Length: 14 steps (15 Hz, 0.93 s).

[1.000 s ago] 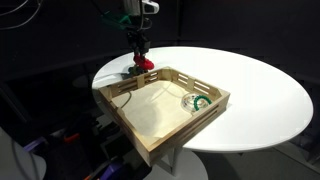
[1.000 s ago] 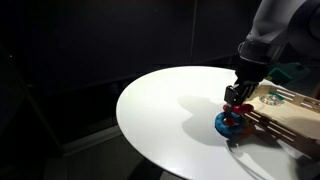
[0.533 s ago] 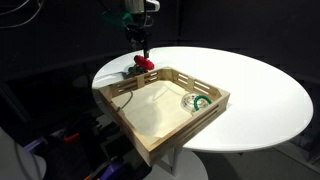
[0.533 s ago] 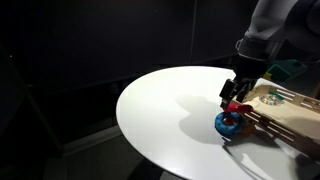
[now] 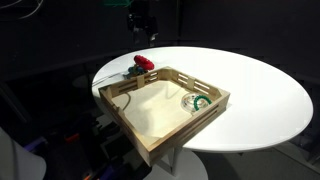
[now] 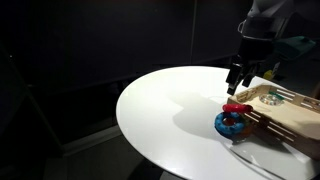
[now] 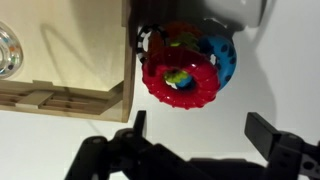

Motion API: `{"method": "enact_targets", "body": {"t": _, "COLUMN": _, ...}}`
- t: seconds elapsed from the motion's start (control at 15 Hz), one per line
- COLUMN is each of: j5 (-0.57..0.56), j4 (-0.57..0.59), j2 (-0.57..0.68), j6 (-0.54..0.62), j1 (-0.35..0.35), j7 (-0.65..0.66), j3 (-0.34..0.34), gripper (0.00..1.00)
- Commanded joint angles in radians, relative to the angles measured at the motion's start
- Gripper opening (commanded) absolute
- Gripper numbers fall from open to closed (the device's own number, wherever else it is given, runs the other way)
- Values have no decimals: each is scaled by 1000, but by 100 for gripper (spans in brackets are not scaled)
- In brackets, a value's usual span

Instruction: Remove the red ring from the crate and put it on the pile of rings on the table

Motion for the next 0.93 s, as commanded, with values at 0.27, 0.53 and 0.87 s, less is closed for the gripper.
{"method": "enact_targets", "body": {"t": 0.27, "j5": -43, "j4": 65, "j2": -107, "j6": -184, "j1": -38, "j7": -5, "j3": -18, "gripper": 100}}
{"method": "enact_targets", "body": {"t": 0.53, "j5": 41, "j4": 101, "j2": -154, "j6": -263, "j1": -40, "j7": -16, "j3": -38, "gripper": 100}}
{"method": "enact_targets", "body": {"t": 0.87, "j5": 104, "j4": 161, "j2": -195, "j6": -407, "j1": -51, "j7": -4, "j3": -57, "gripper": 100}}
